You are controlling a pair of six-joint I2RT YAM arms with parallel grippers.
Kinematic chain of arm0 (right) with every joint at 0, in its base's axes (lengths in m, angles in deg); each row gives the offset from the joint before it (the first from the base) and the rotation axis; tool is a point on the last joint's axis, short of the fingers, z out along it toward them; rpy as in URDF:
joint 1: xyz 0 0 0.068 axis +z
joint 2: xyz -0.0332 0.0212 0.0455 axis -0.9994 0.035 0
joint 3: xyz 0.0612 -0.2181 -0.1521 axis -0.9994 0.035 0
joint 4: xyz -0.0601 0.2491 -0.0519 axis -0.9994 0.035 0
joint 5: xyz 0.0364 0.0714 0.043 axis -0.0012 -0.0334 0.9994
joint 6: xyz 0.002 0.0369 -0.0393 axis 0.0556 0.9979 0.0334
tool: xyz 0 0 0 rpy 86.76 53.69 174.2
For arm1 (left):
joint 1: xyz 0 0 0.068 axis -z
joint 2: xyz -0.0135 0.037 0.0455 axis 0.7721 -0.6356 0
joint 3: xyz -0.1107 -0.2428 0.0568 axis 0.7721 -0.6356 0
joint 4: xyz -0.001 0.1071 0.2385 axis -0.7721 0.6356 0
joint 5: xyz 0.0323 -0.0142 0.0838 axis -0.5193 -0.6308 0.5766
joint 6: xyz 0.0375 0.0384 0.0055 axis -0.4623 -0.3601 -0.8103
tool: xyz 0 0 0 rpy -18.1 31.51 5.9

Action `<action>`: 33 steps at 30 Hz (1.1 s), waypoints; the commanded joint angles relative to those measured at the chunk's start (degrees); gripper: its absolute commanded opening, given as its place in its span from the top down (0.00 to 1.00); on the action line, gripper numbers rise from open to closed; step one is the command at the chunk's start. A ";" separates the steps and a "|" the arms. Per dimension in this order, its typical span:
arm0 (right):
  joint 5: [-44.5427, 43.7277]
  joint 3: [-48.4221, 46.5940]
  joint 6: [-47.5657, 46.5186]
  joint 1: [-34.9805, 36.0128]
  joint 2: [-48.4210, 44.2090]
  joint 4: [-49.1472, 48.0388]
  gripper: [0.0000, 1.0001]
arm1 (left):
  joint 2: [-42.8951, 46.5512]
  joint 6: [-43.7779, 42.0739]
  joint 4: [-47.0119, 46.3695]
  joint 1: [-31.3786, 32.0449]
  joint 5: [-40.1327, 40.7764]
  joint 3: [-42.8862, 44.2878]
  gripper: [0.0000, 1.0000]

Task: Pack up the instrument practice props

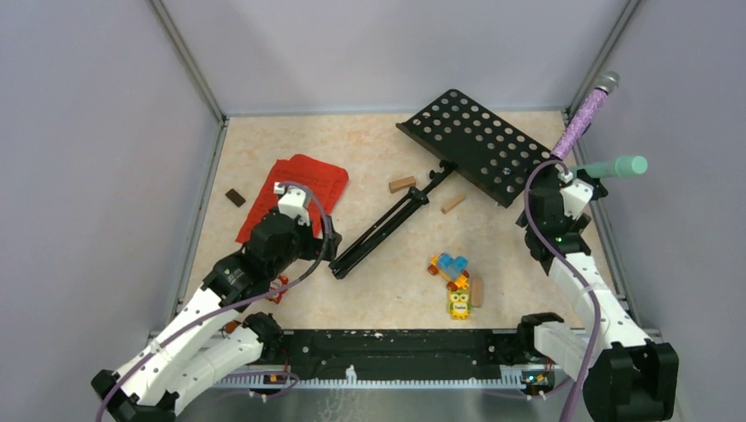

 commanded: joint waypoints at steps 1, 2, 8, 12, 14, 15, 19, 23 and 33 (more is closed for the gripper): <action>-7.52 4.80 -6.78 -1.60 0.28 -21.51 0.22 | 1.64 -0.94 -2.18 -0.27 -1.03 -0.09 0.01; -7.78 6.03 -8.41 -1.90 0.41 -25.23 0.22 | 2.25 -0.94 -2.34 -0.27 -1.31 -0.34 0.01; -5.50 10.70 -14.47 -6.85 3.18 -43.14 0.22 | 3.20 -1.20 -2.83 -0.18 -2.19 -0.70 0.01; -3.16 11.46 -18.14 -11.08 7.48 -49.97 0.20 | 2.48 -1.26 -2.90 -0.18 -2.94 -0.65 0.01; -1.25 13.32 -21.34 -12.23 9.34 -55.82 0.20 | 2.35 -1.29 -2.87 -0.17 -3.15 -0.60 0.01; -0.43 14.05 -22.42 -12.81 10.57 -58.84 0.20 | 2.47 -1.29 -2.88 -0.19 -3.24 -0.62 0.01; 1.56 13.97 -23.16 -15.47 16.25 -66.48 0.22 | 2.70 -1.37 -3.14 -0.16 -3.55 -0.85 0.01; 1.26 11.41 -26.77 -16.12 21.51 -70.45 0.24 | 2.55 -1.46 -3.38 -0.23 -4.15 -0.95 0.01; 5.13 11.10 -29.40 -18.22 26.37 -78.79 0.81 | 2.62 -1.55 -3.62 -0.21 -4.63 -0.98 0.01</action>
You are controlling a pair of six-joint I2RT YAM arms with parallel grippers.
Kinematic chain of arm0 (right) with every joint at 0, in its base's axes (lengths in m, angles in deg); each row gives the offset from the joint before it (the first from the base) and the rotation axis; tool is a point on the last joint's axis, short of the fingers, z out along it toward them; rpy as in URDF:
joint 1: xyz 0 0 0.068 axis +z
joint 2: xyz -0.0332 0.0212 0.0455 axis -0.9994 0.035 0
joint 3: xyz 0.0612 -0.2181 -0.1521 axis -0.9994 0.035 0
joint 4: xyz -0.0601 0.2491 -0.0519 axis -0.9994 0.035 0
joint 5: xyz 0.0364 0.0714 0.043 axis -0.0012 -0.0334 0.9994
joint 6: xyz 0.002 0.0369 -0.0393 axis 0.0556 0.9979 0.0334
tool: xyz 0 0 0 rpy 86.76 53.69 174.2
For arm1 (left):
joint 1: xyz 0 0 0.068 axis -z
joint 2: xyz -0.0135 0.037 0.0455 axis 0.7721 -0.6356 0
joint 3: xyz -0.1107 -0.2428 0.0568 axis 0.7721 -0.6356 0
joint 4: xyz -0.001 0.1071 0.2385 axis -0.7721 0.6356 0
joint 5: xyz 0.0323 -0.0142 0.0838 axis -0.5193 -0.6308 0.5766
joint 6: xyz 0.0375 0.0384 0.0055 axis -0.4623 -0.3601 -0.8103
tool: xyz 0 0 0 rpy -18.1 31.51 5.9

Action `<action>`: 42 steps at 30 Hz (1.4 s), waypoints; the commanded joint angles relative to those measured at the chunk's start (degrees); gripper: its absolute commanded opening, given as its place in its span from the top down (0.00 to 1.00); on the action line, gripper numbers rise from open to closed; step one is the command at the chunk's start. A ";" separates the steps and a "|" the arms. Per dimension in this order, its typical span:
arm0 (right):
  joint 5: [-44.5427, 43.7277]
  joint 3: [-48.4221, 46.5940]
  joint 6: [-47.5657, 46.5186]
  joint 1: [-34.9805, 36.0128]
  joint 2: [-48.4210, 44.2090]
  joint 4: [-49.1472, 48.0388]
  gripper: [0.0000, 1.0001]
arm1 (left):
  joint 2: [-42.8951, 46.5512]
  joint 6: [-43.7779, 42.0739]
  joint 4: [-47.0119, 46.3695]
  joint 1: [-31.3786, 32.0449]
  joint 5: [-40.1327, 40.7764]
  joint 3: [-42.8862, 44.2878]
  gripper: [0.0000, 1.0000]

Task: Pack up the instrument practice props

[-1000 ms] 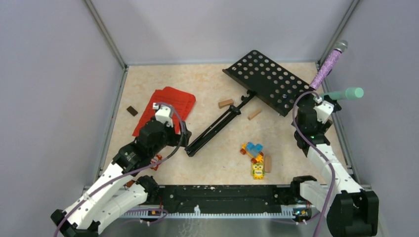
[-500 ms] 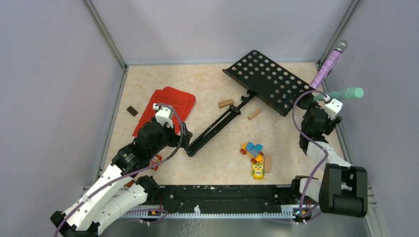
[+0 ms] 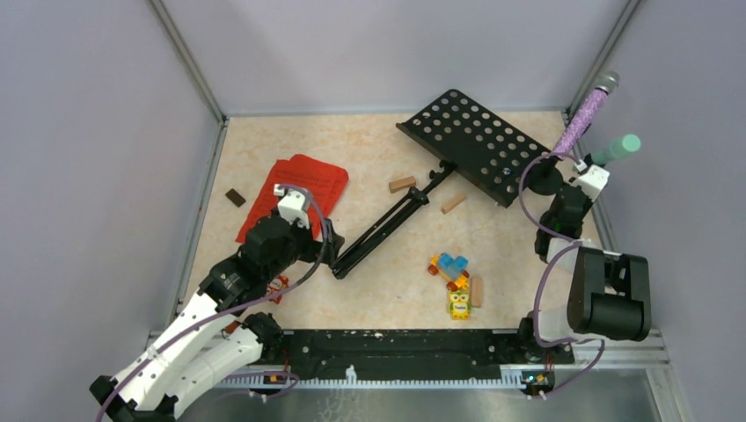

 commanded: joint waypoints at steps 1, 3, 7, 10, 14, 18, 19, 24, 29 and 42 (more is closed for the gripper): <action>1.77 -0.42 -1.89 -0.86 -0.11 -8.61 0.85 | 0.23 -0.54 -2.56 -0.16 -0.63 -0.38 0.01; 1.29 0.44 -1.88 -0.91 -1.54 -9.37 0.99 | 0.11 -0.61 -2.60 -0.16 -0.72 -0.38 0.01; -2.60 0.87 -0.53 -0.91 -8.53 -2.76 1.00 | -0.07 -0.63 -2.62 -0.23 -0.94 -0.42 0.01; -5.85 -0.51 1.26 -0.91 -17.47 7.98 1.00 | -0.12 -0.63 -2.67 -0.21 -1.01 -0.42 0.01; -5.43 -5.72 5.81 -0.80 -32.68 26.56 1.00 | -0.28 -0.63 -2.89 -0.19 -1.23 -0.48 0.01; 1.81 -11.64 7.17 4.92 -42.62 41.42 1.00 | -0.79 -0.55 -3.15 -0.20 -1.85 -0.64 0.01; 3.64 -13.09 6.55 7.27 -44.02 43.41 1.00 | -1.00 -0.54 -3.17 -0.23 -2.04 -0.60 0.01; 8.75 -19.90 4.15 24.59 -43.09 48.19 1.00 | -1.52 -0.54 -3.27 -0.25 -2.30 -0.54 0.01; 0.84 -25.31 -2.62 47.95 -33.36 43.64 1.00 | -1.29 -0.20 -2.92 -0.31 -1.14 -0.53 0.01; -8.54 -22.10 13.62 88.85 -12.92 31.04 1.00 | 1.95 1.11 -1.46 -0.23 3.87 -0.28 0.01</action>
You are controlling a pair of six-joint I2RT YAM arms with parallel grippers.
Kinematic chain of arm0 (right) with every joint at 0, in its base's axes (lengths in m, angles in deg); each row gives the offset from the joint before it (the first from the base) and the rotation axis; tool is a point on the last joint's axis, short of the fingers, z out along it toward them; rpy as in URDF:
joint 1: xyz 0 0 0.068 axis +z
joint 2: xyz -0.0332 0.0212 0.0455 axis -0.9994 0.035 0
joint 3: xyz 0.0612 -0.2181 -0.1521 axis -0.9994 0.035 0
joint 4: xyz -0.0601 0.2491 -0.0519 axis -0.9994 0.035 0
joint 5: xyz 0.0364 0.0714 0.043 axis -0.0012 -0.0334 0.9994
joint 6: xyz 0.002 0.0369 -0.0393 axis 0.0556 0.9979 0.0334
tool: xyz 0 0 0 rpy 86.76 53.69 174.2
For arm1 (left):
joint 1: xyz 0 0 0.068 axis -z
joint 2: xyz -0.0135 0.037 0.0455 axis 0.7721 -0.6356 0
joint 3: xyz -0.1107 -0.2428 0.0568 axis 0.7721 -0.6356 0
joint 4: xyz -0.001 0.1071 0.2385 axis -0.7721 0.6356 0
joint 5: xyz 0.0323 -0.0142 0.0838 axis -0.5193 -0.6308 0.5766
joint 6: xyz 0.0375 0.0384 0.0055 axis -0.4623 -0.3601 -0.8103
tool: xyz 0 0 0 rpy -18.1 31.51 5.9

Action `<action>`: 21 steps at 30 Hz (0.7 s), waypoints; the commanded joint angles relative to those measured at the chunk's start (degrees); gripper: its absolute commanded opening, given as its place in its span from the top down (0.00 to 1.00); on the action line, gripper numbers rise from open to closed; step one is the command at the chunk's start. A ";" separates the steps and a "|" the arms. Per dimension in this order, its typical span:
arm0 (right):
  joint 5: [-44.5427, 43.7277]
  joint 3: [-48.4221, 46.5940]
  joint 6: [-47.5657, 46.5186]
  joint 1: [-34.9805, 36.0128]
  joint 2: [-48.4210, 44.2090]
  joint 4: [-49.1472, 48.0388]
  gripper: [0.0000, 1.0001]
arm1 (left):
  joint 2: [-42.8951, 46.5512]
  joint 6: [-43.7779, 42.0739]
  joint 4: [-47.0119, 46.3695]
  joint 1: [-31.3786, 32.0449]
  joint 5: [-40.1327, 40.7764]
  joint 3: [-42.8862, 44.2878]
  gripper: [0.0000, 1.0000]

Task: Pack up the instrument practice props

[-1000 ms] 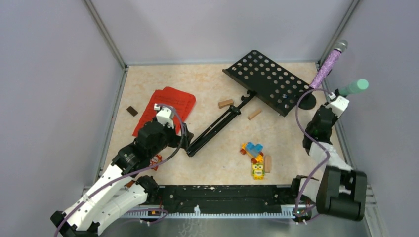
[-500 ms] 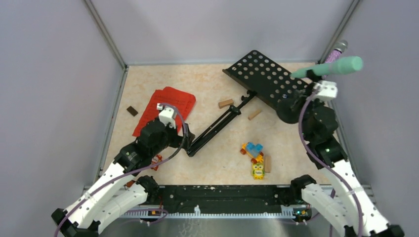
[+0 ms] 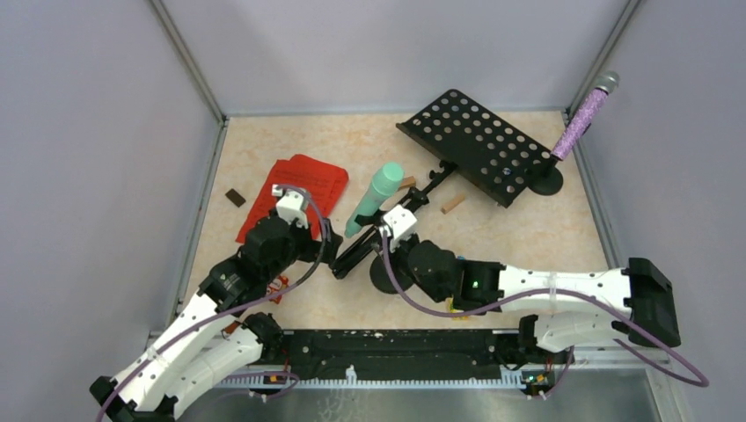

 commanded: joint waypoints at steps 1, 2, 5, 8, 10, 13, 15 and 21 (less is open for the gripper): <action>-6.08 3.16 13.80 2.65 -1.30 -7.94 1.00 | 2.94 0.89 -1.41 -0.27 3.32 -0.09 0.01; -6.90 5.26 15.77 2.86 -1.73 -7.72 1.00 | 3.22 0.89 -1.52 -0.24 3.38 -0.09 0.01; -11.30 12.16 20.32 2.92 -5.39 -6.76 1.00 | 2.97 0.88 -1.52 -0.29 3.16 -0.10 0.01; -13.77 17.99 20.05 2.92 -11.11 -7.48 1.00 | 2.23 0.73 -1.43 -0.24 2.80 0.05 0.01; -13.51 21.65 17.09 2.89 -13.80 -9.81 1.00 | 2.05 0.71 -1.43 -0.32 2.65 0.05 0.01; -19.54 23.92 14.79 2.89 -17.03 -7.51 1.00 | 1.98 0.71 -1.45 -0.24 2.66 0.06 0.01; -26.16 25.44 11.39 2.47 -19.18 -6.99 1.00 | 2.07 0.71 -1.50 -0.29 2.69 0.03 0.01; -20.95 31.20 1.56 -16.66 -31.91 -13.79 1.00 | 1.74 0.62 -1.75 -0.26 1.95 -0.06 0.01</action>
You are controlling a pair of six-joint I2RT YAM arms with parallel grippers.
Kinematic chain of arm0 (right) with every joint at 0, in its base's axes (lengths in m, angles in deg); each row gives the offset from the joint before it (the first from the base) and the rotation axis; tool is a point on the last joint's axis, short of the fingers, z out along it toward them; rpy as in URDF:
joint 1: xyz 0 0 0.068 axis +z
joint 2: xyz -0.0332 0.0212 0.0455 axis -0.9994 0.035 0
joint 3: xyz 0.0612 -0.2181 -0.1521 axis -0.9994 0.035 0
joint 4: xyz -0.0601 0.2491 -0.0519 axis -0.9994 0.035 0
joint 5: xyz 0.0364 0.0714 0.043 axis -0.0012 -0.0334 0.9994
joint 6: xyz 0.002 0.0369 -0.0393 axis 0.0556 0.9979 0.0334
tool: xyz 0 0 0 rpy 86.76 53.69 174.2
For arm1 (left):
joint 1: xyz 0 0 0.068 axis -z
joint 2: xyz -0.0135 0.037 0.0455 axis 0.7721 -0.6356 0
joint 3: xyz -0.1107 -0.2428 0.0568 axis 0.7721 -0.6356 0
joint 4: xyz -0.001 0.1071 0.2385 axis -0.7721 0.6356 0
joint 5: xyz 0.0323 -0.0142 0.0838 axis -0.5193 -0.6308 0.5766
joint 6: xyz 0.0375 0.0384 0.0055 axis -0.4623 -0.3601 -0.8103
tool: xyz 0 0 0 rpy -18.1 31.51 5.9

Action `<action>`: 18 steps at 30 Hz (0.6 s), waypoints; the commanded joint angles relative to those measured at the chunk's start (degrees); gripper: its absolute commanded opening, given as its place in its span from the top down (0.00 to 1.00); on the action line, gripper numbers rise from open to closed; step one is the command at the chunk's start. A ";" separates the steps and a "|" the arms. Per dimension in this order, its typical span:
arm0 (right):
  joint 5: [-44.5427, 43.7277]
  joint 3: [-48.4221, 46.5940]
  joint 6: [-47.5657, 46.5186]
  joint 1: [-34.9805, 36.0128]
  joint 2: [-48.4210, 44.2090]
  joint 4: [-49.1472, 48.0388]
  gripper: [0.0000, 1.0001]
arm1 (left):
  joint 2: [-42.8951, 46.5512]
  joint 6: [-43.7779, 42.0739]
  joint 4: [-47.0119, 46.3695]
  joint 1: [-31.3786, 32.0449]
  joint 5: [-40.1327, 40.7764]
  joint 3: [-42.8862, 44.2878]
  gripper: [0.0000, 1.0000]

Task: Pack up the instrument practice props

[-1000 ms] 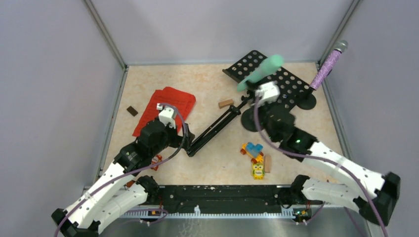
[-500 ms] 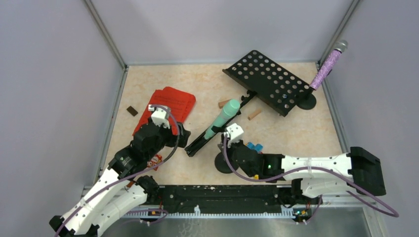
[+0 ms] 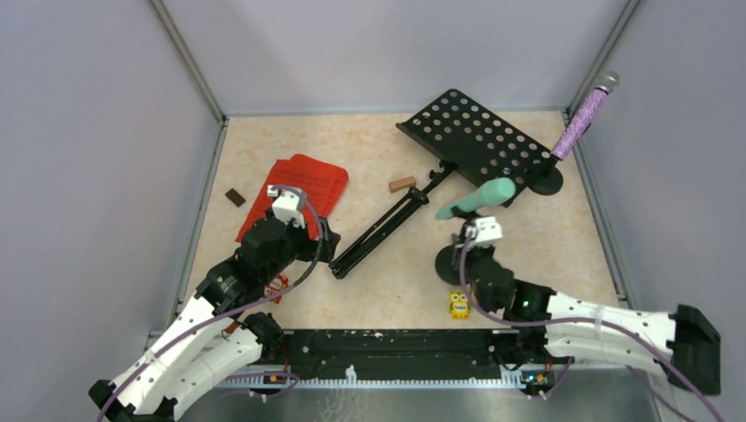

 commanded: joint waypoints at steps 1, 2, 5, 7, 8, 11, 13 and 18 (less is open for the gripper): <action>1.84 2.24 -9.23 -17.46 -9.17 -9.72 1.00 | -0.26 0.36 -1.65 -0.23 -0.19 0.02 0.01; 3.34 1.98 -11.37 -21.22 -9.34 -9.78 1.00 | -0.25 0.36 -1.69 -0.23 -0.22 -0.05 0.01; 6.75 -0.35 -17.14 -27.59 -7.82 -9.99 1.00 | -0.18 0.36 -1.66 -0.22 -0.33 -0.11 0.01; 11.88 -2.55 -17.16 -27.80 -6.57 -9.17 1.00 | -0.18 0.36 -1.76 -0.25 -0.43 -0.17 0.01; 16.36 -3.73 -15.87 -27.67 -5.92 -8.10 1.00 | -0.18 0.36 -1.74 -0.22 -0.42 -0.20 0.01; 27.04 -4.52 -14.18 -23.63 -4.06 -10.76 1.00 | -0.28 0.36 -1.71 -0.29 -0.19 -0.15 0.01; 26.11 -4.06 -15.43 -17.91 -1.67 -15.30 1.00 | -0.20 0.44 -1.53 -0.27 -0.05 -0.10 0.01; 27.46 -1.74 -11.47 -10.87 10.03 -28.76 1.00 | 0.17 0.45 -1.55 -0.28 0.11 -0.20 0.01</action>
